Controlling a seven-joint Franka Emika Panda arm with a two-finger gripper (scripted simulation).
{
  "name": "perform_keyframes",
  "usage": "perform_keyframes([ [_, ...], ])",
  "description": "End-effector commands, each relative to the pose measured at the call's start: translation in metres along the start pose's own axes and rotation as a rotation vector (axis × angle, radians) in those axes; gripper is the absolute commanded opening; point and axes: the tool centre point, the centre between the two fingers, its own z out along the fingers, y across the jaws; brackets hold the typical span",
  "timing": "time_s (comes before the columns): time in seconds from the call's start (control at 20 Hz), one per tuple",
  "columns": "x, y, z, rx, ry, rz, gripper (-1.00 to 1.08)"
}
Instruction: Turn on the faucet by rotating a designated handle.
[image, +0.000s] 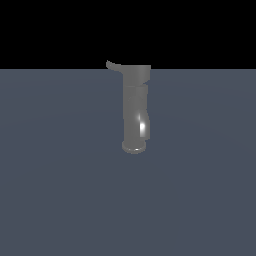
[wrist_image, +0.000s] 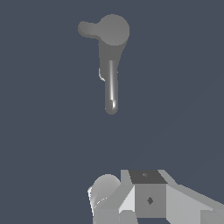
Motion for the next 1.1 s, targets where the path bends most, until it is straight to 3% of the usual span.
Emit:
perform_keyframes([
  [0.0, 0.0, 0.0, 0.0, -0.002, 0.001, -0.001, -1.0],
  [0.55, 0.02, -0.003, 0.003, 0.018, -0.004, 0.084, -1.0],
  [1.05, 0.066, -0.012, 0.015, 0.054, -0.019, 0.284, -1.0],
])
